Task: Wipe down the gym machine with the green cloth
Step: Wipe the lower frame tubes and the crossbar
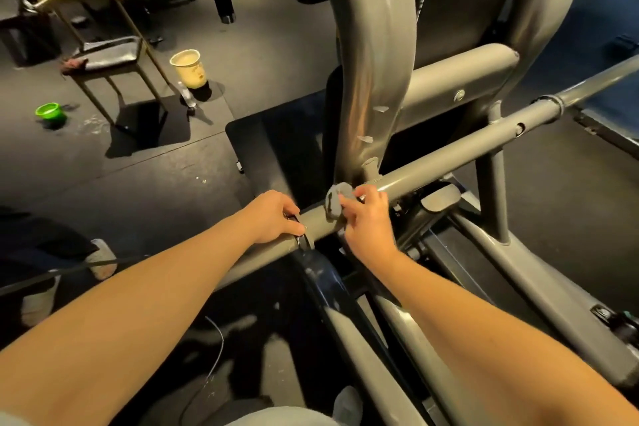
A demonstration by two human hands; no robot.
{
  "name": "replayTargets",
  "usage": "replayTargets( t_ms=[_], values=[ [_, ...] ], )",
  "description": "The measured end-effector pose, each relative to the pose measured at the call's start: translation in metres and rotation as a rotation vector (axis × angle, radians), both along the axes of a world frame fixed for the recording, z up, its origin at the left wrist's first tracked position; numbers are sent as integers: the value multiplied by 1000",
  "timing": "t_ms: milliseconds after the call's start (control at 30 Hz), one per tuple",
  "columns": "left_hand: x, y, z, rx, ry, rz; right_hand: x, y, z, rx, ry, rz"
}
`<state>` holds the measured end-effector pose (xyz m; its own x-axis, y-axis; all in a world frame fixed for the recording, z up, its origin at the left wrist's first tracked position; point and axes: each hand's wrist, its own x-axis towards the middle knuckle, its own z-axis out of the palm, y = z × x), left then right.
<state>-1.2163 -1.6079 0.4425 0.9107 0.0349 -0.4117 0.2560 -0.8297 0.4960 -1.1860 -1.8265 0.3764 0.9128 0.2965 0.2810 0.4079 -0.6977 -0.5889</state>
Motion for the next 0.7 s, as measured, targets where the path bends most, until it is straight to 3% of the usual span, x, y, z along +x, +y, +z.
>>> replayTargets(
  t_ms=[200,433,700],
  values=[
    [-3,0,0,-11,7,10,21,6,8,44,138,-333],
    [-23,12,-8,-29,-64,34,-41,64,16,139,214,-93],
    [-52,59,-6,-15,-38,-50,-67,87,22,91,149,-93]
  ],
)
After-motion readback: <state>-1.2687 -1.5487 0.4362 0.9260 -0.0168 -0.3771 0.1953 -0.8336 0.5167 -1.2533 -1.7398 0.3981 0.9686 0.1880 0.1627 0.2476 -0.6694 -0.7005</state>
